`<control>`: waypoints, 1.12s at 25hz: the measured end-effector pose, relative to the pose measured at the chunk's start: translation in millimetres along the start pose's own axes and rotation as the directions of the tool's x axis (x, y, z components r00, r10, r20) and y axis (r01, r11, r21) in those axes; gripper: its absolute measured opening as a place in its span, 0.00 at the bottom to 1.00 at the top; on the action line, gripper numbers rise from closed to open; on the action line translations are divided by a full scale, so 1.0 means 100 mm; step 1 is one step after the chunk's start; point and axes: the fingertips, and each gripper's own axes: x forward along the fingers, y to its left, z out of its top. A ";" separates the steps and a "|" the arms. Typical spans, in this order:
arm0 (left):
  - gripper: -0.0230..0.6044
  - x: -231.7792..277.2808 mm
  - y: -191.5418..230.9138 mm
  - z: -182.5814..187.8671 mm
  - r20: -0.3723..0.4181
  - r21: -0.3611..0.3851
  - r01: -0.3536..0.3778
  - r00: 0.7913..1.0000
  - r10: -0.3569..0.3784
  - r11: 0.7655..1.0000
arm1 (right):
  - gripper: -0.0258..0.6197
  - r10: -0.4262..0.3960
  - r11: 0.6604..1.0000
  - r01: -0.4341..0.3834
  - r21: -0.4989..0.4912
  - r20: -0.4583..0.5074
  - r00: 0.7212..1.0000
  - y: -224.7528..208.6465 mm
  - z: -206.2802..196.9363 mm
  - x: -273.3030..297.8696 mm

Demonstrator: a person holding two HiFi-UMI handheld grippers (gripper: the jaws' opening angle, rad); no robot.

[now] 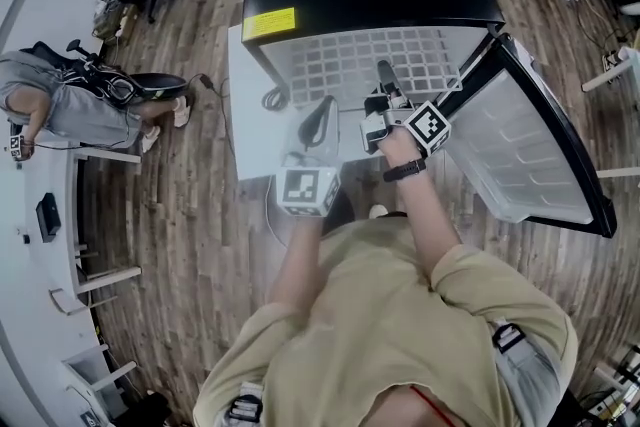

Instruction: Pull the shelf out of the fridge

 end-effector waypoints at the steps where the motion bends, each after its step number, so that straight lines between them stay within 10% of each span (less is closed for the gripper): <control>1: 0.04 -0.05 -0.01 -0.02 0.000 -0.002 -0.006 1.000 0.006 1.000 | 0.11 0.002 1.000 -0.002 0.003 -0.004 1.000 0.01 -0.02 -0.05; 28: 0.04 -0.55 0.39 0.00 0.016 -0.059 -0.213 0.977 0.215 0.975 | 0.09 -0.011 0.999 0.014 0.030 -0.089 0.996 0.15 -0.21 -0.73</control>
